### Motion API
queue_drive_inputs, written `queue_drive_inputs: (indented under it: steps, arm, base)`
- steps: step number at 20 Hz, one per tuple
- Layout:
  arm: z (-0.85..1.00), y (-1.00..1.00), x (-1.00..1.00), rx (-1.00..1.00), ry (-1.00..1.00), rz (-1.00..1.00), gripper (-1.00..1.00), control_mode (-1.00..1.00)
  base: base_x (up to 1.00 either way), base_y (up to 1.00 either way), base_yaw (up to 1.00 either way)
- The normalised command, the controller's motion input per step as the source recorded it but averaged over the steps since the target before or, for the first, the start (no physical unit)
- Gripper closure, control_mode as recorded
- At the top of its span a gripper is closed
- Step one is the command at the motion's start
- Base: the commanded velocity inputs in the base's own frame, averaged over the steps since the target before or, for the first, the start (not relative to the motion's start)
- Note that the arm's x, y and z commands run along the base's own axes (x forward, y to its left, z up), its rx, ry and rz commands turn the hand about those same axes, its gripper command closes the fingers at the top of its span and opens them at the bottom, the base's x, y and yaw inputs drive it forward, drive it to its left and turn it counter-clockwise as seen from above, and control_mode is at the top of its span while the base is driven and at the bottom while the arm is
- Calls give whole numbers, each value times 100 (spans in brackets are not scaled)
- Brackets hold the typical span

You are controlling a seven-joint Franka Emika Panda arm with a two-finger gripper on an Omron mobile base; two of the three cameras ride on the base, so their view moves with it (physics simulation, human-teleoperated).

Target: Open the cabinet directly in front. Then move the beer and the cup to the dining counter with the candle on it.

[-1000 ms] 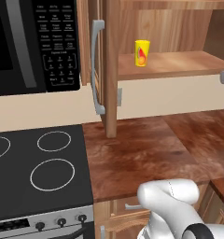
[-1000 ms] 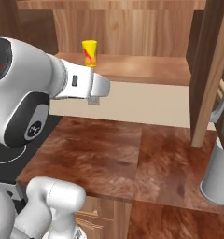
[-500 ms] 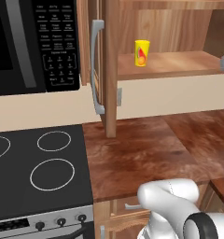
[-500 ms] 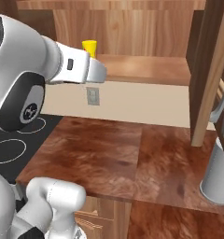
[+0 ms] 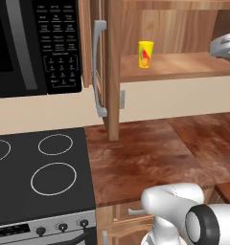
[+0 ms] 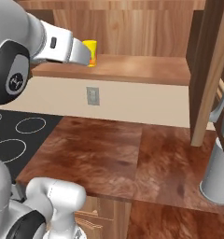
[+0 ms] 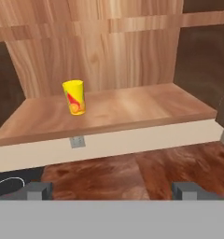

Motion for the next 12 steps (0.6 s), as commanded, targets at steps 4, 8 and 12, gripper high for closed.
queue_drive_inputs:
  steps: [4,8,12]
  arm:
    - [0,44,41,8,0,0,-100,-100]
    - [0,27,40,14,-1,0,-100,-100]
    - [-14,6,41,12,-1,3,-100,-100]
  base:
    - [0,0,0]
    - [0,0,0]
    - [0,0,0]
